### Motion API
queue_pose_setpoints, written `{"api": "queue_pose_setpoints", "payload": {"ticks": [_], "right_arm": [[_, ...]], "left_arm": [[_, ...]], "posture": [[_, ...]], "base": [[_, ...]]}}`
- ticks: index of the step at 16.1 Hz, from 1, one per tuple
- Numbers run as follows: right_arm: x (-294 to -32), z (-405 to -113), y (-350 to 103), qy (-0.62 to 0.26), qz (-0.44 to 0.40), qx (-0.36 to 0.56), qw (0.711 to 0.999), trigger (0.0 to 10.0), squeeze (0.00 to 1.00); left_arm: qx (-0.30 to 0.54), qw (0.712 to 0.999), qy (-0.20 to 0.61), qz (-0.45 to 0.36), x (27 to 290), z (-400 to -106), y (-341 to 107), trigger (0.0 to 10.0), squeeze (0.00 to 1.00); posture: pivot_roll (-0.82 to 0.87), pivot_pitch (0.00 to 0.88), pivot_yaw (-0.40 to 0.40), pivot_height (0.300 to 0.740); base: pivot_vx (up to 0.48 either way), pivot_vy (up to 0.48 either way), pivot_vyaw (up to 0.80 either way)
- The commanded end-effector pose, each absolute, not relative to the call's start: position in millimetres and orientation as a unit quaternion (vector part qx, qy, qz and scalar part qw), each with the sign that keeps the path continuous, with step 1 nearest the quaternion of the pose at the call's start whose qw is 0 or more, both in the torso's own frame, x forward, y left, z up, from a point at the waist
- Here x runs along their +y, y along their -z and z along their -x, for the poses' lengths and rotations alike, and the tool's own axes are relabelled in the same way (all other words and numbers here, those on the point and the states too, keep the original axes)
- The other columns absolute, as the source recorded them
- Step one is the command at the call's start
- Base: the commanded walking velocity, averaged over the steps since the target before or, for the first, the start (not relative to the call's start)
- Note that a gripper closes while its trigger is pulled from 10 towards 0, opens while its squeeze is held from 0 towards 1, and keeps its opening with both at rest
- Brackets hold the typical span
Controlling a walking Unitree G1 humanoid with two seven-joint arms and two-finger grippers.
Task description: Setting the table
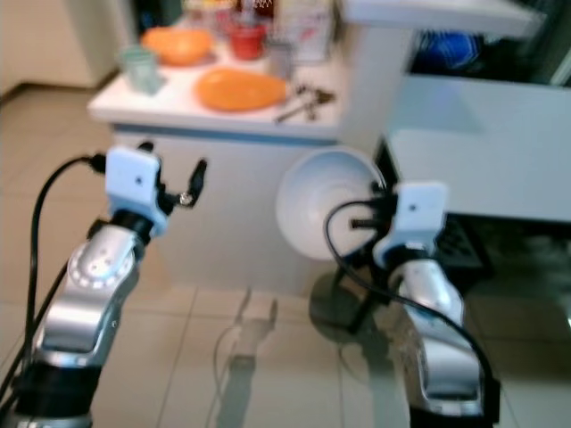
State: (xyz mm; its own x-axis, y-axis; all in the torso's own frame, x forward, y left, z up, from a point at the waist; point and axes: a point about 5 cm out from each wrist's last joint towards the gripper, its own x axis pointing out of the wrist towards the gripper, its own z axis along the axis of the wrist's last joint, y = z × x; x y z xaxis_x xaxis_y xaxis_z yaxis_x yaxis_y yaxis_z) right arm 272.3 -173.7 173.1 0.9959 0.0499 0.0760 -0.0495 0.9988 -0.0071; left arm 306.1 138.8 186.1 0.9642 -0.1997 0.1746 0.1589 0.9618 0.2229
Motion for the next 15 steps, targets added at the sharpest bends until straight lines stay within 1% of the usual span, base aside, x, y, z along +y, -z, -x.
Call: {"api": "queue_pose_setpoints", "payload": {"ticks": [1,5,15], "right_arm": [[-179.6,-274.5,-186.2,-0.018,0.001,-0.065,0.998,10.0,0.0],[-187.9,-278.4,-190.0,0.004,-0.007,-0.077,0.997,10.0,0.0],[-180.0,-279.0,-192.5,-0.017,-0.001,-0.082,0.996,10.0,0.0]], "left_arm": [[-0.105,0.985,0.093,-0.101,135.7,-307.8,-188.4,10.0,0.0],[-0.108,0.985,0.091,-0.098,133.3,-307.7,-187.9,10.0,0.0],[-0.116,0.985,0.087,-0.093,131.6,-312.3,-189.3,10.0,0.0]], "posture": [[-0.04,0.0,0.014,0.74],[-0.04,0.0,0.01,0.74],[-0.06,0.0,0.008,0.74]], "base": [[0.0,-0.48,0.0],[0.0,-0.48,0.0],[0.0,-0.48,0.0]]}}
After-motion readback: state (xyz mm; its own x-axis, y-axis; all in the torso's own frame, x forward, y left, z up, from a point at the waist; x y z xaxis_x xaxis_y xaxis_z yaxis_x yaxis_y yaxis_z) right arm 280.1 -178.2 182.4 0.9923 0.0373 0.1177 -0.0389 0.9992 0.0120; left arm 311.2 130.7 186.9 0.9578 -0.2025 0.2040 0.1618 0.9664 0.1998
